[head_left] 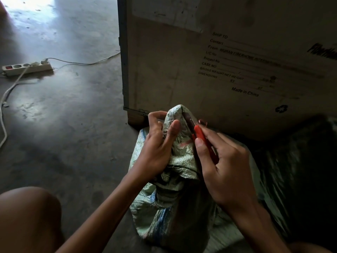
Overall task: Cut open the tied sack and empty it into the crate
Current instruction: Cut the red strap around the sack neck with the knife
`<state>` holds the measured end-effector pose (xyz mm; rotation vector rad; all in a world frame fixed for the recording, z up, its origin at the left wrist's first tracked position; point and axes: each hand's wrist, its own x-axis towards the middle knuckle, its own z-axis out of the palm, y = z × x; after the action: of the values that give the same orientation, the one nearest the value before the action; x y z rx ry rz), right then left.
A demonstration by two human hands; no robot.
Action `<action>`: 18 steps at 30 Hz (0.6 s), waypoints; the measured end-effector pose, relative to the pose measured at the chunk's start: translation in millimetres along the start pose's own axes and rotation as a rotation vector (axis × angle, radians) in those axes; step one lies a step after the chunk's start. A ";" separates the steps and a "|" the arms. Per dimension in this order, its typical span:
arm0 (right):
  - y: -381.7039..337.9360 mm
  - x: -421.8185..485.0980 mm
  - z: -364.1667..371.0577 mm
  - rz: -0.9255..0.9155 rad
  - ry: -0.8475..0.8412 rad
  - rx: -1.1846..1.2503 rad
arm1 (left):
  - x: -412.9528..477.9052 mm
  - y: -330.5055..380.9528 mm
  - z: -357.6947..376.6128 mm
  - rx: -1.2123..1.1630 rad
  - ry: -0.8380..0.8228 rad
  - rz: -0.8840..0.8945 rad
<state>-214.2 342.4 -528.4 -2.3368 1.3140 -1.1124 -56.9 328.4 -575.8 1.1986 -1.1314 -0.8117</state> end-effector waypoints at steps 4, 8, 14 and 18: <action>0.2 -0.3 -2.1 -0.009 -0.027 -0.012 | -2.4 -1.8 0.2 0.029 0.030 0.025; 1.1 0.1 -2.6 -0.014 -0.042 -0.009 | -4.1 -1.8 -0.3 0.021 0.035 0.030; 1.6 -0.8 -4.0 -0.022 -0.075 -0.011 | -5.0 -1.8 -2.0 0.046 0.064 0.044; 1.5 -2.0 -5.8 -0.022 -0.093 -0.012 | -5.8 -1.6 -1.6 0.057 0.072 0.047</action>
<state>-219.9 344.0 -526.2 -2.3862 1.2685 -0.9918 -56.8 334.0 -578.7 1.2345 -1.1254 -0.6993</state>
